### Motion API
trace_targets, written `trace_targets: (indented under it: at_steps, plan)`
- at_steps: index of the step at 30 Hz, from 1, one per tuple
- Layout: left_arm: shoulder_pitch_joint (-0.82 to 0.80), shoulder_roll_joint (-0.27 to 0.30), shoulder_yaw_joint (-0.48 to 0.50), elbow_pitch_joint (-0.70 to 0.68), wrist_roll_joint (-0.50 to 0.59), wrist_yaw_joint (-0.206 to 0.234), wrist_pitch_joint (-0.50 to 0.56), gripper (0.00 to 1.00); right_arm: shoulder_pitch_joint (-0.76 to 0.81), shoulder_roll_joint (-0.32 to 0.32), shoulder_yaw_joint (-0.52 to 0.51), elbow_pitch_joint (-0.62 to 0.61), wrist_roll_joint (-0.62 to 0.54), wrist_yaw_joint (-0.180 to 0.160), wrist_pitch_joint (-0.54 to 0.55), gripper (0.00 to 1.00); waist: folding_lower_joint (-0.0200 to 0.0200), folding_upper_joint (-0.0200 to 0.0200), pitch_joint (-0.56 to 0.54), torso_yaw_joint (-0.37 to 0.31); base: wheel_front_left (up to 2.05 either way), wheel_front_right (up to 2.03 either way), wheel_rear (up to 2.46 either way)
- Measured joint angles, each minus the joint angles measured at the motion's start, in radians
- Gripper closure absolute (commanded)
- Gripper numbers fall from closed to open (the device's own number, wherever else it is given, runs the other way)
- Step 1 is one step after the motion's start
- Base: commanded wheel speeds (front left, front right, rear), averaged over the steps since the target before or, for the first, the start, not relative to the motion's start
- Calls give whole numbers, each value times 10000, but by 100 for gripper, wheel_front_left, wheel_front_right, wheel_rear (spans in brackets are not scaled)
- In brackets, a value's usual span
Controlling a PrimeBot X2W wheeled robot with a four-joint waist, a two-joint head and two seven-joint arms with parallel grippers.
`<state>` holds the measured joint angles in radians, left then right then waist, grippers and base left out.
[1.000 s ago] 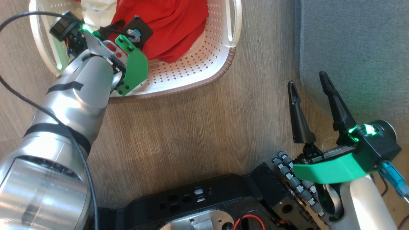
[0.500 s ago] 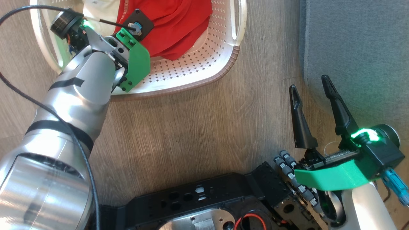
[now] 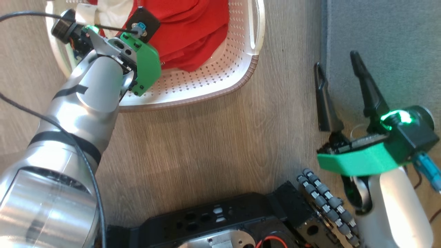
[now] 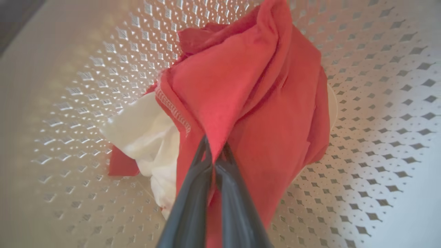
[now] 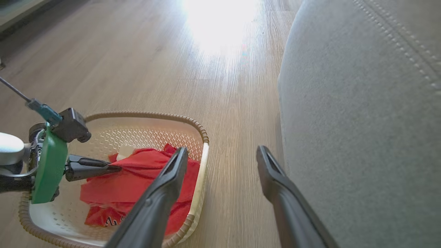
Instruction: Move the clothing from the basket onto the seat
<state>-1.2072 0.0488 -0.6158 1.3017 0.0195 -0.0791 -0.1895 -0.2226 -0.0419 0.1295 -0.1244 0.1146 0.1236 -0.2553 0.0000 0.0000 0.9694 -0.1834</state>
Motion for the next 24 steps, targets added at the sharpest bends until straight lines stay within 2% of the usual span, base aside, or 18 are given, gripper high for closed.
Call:
trace_targets:
  at_steps: [11,14,24]
  plan:
    - [1546,-94,303,-711,-920,311,-583,100,-331,-15,-644,1229,-23,0,0,0,0,0,-1976,465,0,0,0]
    - [2115,-105,397,-1764,-1124,401,-585,100,-311,-19,-811,1507,-67,0,0,0,-1,0,-2681,606,0,0,0]
    - [4451,123,1611,-5777,-1919,656,-583,100,355,-31,-1235,2447,-119,0,0,0,-1,1,-5005,1030,0,0,0]
